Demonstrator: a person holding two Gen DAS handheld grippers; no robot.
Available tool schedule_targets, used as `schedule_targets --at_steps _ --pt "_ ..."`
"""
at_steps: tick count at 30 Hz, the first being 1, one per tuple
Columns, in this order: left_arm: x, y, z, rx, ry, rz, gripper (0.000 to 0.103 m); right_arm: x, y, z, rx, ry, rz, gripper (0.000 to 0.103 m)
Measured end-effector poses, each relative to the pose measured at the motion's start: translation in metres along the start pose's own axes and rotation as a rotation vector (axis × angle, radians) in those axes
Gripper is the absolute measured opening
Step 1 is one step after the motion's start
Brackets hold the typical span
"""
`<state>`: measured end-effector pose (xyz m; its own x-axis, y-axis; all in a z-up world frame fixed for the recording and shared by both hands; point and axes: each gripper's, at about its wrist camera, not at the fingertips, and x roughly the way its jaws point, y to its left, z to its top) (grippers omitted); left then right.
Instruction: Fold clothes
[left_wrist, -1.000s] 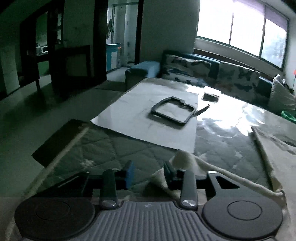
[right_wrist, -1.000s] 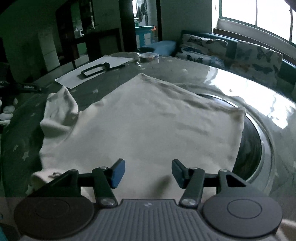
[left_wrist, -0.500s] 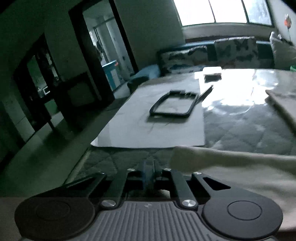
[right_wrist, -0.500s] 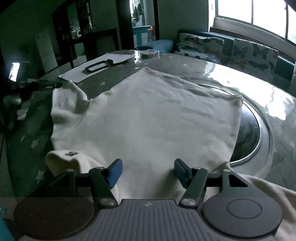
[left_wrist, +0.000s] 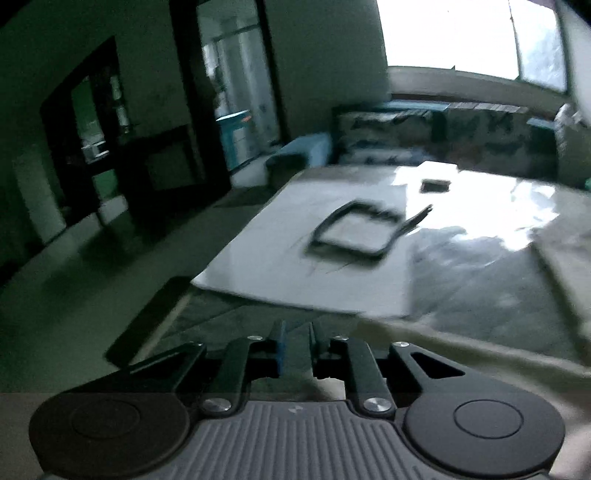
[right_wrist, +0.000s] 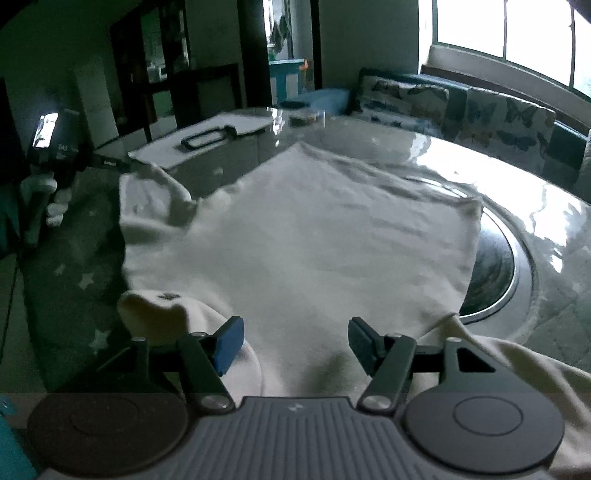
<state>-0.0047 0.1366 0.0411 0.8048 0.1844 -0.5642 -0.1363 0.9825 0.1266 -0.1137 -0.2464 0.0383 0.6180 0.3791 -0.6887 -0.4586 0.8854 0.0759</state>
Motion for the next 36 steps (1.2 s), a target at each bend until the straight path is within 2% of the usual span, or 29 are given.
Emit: schedule_targets --at_steps 4,9,13,16,19,25,28,33,36 --pt "-0.040 -0.029 0.003 0.010 -0.043 -0.156 0.015 -0.001 0.012 -0.002 -0.036 0.003 0.009 0.064" --pt "-0.082 -0.083 -0.004 0.090 -0.075 -0.359 0.015 0.000 0.028 -0.013 -0.127 0.042 0.002 0.063" --pt "-0.100 -0.130 -0.012 0.126 -0.064 -0.526 0.014 -0.011 0.036 -0.019 -0.148 0.016 -0.008 0.061" --pt "-0.108 -0.163 -0.026 0.194 -0.044 -0.602 0.013 -0.018 0.036 -0.020 -0.109 -0.017 -0.006 0.056" --pt "-0.114 -0.186 -0.043 0.278 -0.026 -0.628 0.012 -0.022 0.034 -0.023 -0.079 -0.030 -0.008 0.052" --pt "-0.118 -0.196 -0.076 0.383 -0.005 -0.639 0.012 -0.026 0.029 -0.033 -0.049 -0.012 -0.013 0.048" --pt "-0.124 -0.195 -0.087 0.401 -0.024 -0.632 0.012 -0.027 0.031 -0.036 -0.065 -0.003 -0.016 0.047" --pt "-0.130 -0.187 -0.095 0.382 -0.044 -0.630 0.012 -0.039 0.025 -0.028 -0.027 -0.080 -0.026 0.047" --pt "-0.136 -0.184 -0.099 0.391 -0.059 -0.630 0.012 -0.037 0.023 -0.027 -0.012 -0.095 -0.040 0.047"
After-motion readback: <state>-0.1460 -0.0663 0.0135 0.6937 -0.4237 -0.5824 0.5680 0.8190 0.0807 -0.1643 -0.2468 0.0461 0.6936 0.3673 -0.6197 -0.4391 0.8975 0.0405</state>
